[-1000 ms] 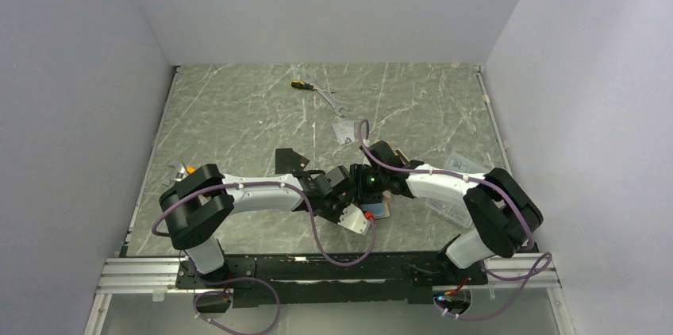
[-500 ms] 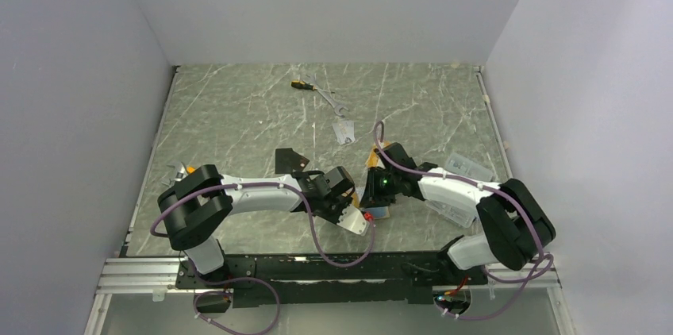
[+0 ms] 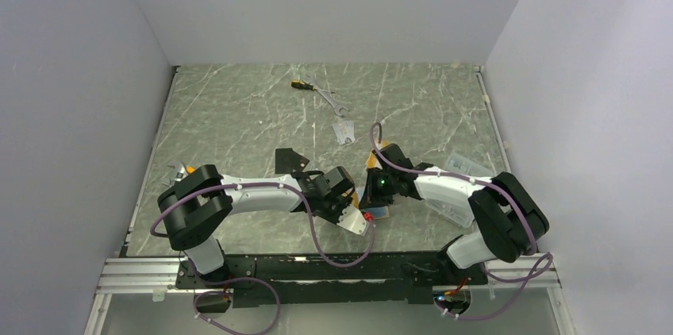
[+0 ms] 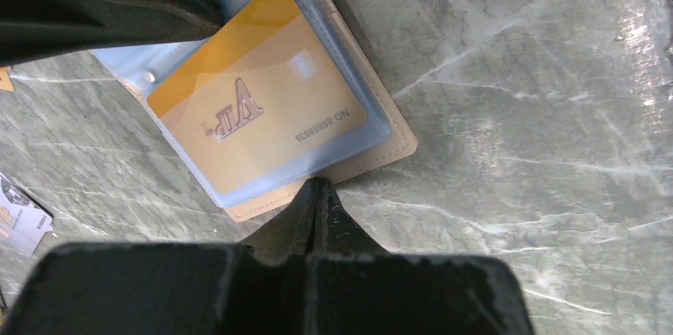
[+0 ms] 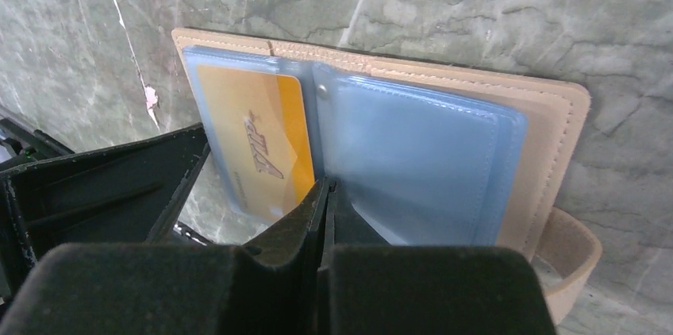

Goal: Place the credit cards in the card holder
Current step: Insert the credit card into the card holder.

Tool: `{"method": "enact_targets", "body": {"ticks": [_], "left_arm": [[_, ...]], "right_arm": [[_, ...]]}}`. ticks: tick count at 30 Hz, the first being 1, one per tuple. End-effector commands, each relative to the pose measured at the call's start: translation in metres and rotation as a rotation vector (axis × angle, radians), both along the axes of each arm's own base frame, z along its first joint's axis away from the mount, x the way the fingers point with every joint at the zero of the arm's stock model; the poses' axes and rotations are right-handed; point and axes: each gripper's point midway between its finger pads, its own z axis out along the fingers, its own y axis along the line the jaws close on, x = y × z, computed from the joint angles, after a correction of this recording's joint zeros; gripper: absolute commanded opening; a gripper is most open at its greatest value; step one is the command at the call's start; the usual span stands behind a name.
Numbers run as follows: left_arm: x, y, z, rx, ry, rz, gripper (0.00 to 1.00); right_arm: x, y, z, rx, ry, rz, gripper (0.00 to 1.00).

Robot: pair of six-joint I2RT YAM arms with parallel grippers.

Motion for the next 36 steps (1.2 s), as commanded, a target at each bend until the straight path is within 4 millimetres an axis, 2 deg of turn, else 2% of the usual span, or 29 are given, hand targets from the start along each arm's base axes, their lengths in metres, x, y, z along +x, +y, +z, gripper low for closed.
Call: {"method": "enact_targets", "body": {"ticks": [1,12,15,20,24,30,36], "left_arm": [[-0.010,0.010,-0.004,0.035,0.025,-0.017,0.00],[-0.010,0.010,-0.003,0.033,0.025,-0.021,0.00],[-0.011,0.011,-0.004,0.036,0.025,-0.022,0.00],[-0.011,0.015,-0.006,0.047,0.020,-0.024,0.00],[-0.010,0.014,-0.004,0.044,0.018,-0.023,0.00],[-0.011,0.014,-0.005,0.044,0.020,-0.024,0.00],[-0.011,0.011,-0.004,0.037,0.025,-0.029,0.00]], "right_arm": [[0.003,0.006,-0.001,-0.010,-0.019,-0.008,0.00],[0.001,0.027,0.006,0.000,-0.031,0.043,0.00],[-0.001,0.022,0.006,-0.012,-0.030,0.047,0.00],[0.013,0.003,0.016,-0.019,-0.064,-0.001,0.00],[0.016,0.005,0.014,-0.016,-0.057,0.000,0.00],[0.009,0.022,0.007,0.034,-0.028,0.019,0.00],[0.009,0.034,0.017,0.054,-0.046,0.055,0.00]]}}
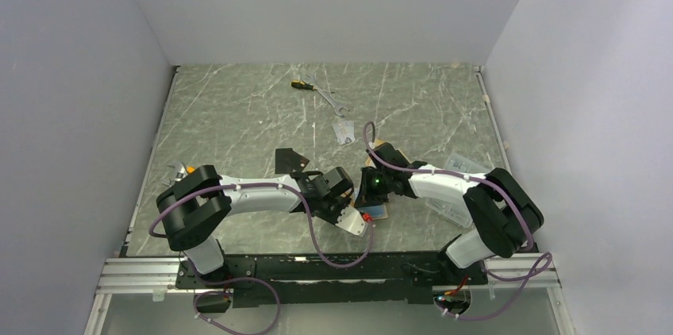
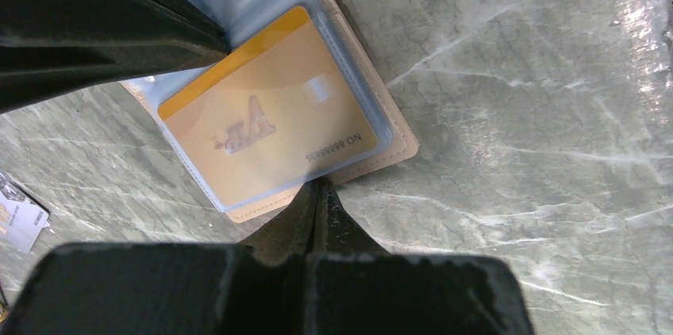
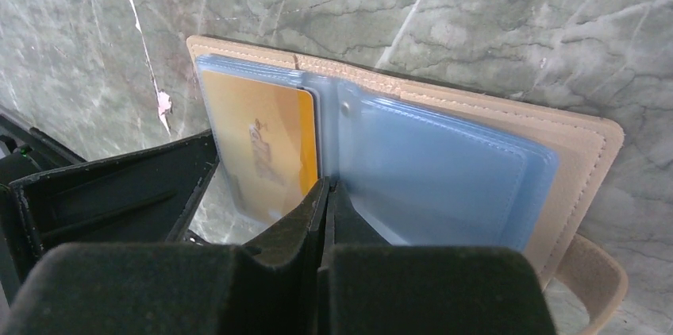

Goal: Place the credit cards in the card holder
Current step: Insert the credit card into the card holder.

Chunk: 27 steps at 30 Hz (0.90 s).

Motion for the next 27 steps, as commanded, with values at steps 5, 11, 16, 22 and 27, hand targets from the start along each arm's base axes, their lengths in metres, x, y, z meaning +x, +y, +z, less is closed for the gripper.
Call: {"method": "enact_targets", "body": {"ticks": [5,11,16,22,27], "left_arm": [[-0.010,0.003,0.000,0.018,0.030,-0.023,0.00],[-0.002,0.005,0.009,-0.004,0.038,0.031,0.00],[0.014,0.010,0.029,-0.044,0.068,0.137,0.06],[0.044,0.027,0.078,-0.125,0.193,0.314,0.22],[0.081,0.037,0.134,-0.227,0.191,0.416,0.32]], "right_arm": [[0.005,0.014,0.020,0.041,-0.032,0.037,0.00],[0.021,-0.022,0.041,0.088,-0.074,-0.054,0.23],[0.043,-0.037,0.080,0.111,-0.166,-0.060,0.41],[0.077,-0.063,0.110,0.077,-0.256,-0.119,0.55],[0.116,-0.105,0.100,-0.002,-0.251,-0.246,0.59]]}}
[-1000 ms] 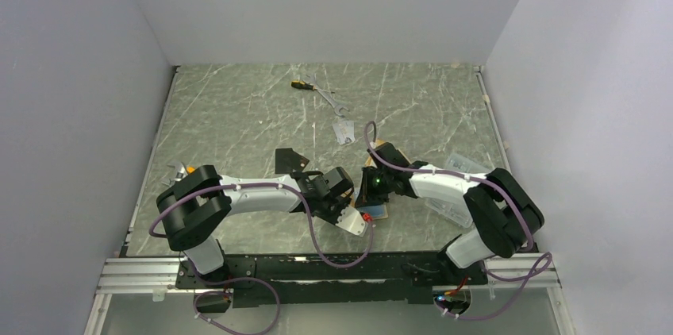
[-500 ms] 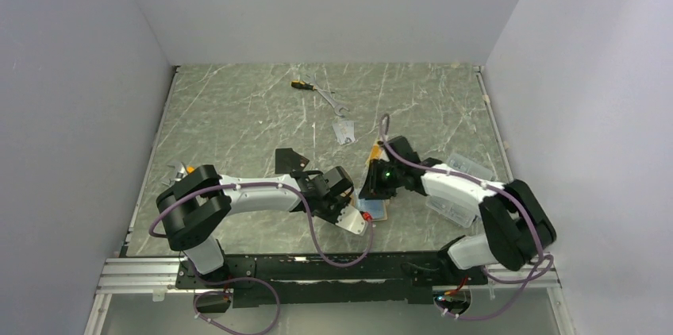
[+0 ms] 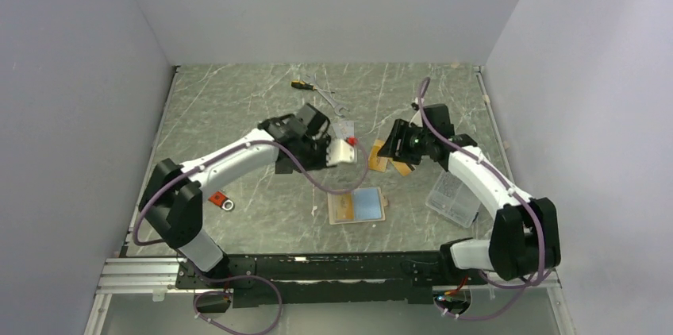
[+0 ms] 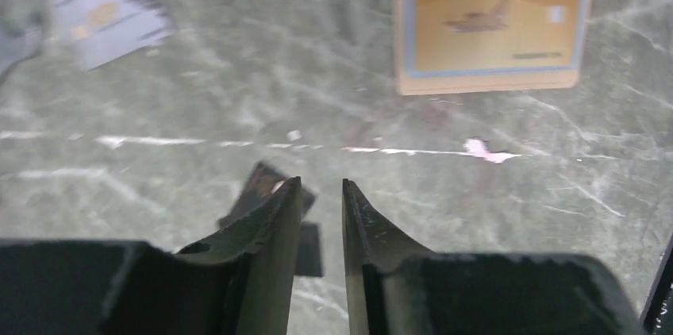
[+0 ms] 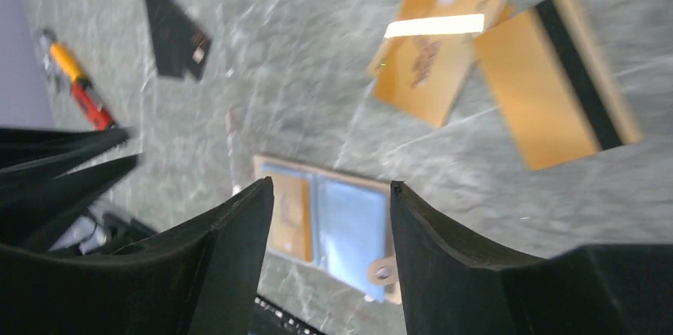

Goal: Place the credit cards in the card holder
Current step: Insert the credit card into the card holder, then pick up the credit card from the center of the board.

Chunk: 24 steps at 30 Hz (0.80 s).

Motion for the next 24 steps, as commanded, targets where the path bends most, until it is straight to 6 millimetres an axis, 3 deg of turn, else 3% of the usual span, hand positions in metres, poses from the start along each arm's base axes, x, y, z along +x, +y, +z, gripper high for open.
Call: {"method": "enact_targets", "body": {"ticks": [1,4,5,6,9,12,16,20,24], "left_arm": [[0.011,0.002,0.062,-0.123,0.015,0.064,0.33],[0.029,-0.008,0.086,-0.179,-0.031,0.094,0.28],[0.035,-0.015,0.092,-0.201,-0.026,0.107,0.84],[0.038,-0.022,0.096,-0.231,0.001,0.112,0.97],[0.044,-0.049,0.093,-0.278,0.129,0.122,0.99],[0.062,-0.073,0.077,-0.322,0.211,0.200,0.99],[0.084,-0.097,0.050,-0.364,0.281,0.289,0.99],[0.101,-0.118,0.021,-0.366,0.357,0.341,0.99],[0.105,-0.130,0.001,-0.376,0.427,0.380,0.99]], "right_arm": [[0.030,-0.040,-0.009,-0.093,0.009,-0.106,0.60],[0.048,-0.062,-0.020,-0.135,0.034,-0.192,0.64],[0.052,-0.066,-0.024,-0.149,0.045,-0.210,0.65],[0.056,-0.071,-0.028,-0.171,0.054,-0.229,0.67],[0.064,-0.088,-0.040,-0.212,0.087,-0.305,0.68],[0.064,-0.103,-0.049,-0.228,0.115,-0.377,0.65],[0.060,-0.120,-0.065,-0.239,0.156,-0.460,0.52],[0.058,-0.126,-0.081,-0.240,0.206,-0.501,0.42],[0.057,-0.122,-0.096,-0.232,0.250,-0.490,0.37]]}}
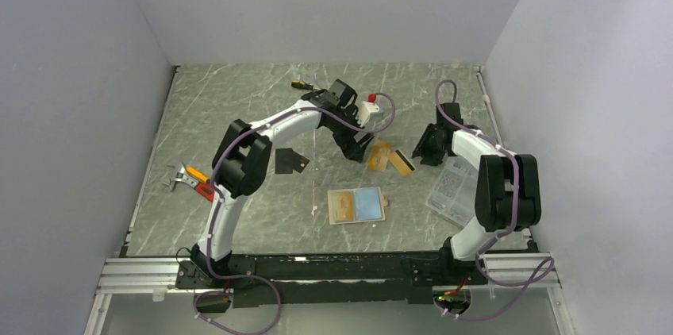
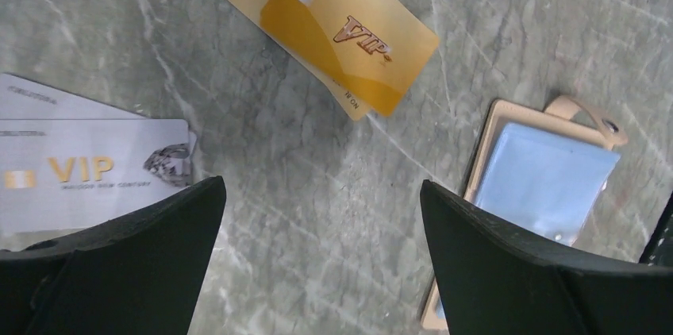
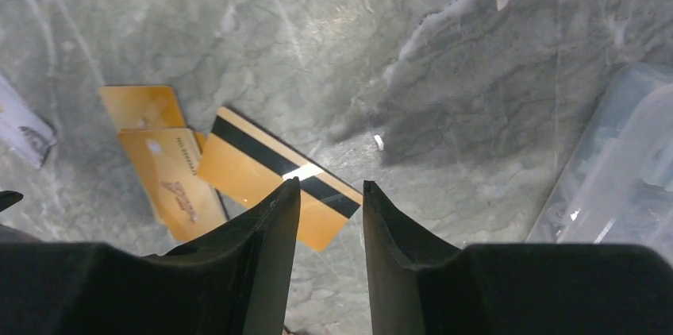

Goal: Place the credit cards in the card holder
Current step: Pick up the credit card from the center of the board.

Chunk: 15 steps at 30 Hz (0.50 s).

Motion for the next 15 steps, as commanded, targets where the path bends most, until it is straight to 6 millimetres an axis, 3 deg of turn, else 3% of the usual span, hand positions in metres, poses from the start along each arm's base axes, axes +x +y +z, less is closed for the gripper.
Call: {"method": "enact_targets", "body": {"ticks": [1,5,10,11,12,15], "left_arm": [[0.010,-0.027,0.020,-0.120,0.039,0.050,0.99],[0.012,-0.030,0.005,-0.111,0.064,0.068,0.95],[0.010,-0.032,-0.001,-0.105,0.073,0.055,0.86],[0.009,-0.031,-0.001,-0.099,0.072,0.052,0.94],[0.006,-0.031,-0.001,-0.097,0.074,0.045,0.97],[0.001,-0.031,0.001,-0.088,0.083,0.039,0.95]], "right_arm": [[0.003,0.001,-0.015,0.018,0.022,-0.030,0.36],[0.000,0.007,-0.029,0.050,0.049,-0.022,0.27],[-0.009,0.016,-0.044,0.092,0.080,-0.007,0.25],[-0.009,0.019,-0.046,0.102,0.081,-0.003,0.25],[-0.011,0.021,-0.048,0.113,0.084,-0.001,0.25],[-0.014,0.031,-0.050,0.136,0.089,0.016,0.25]]}}
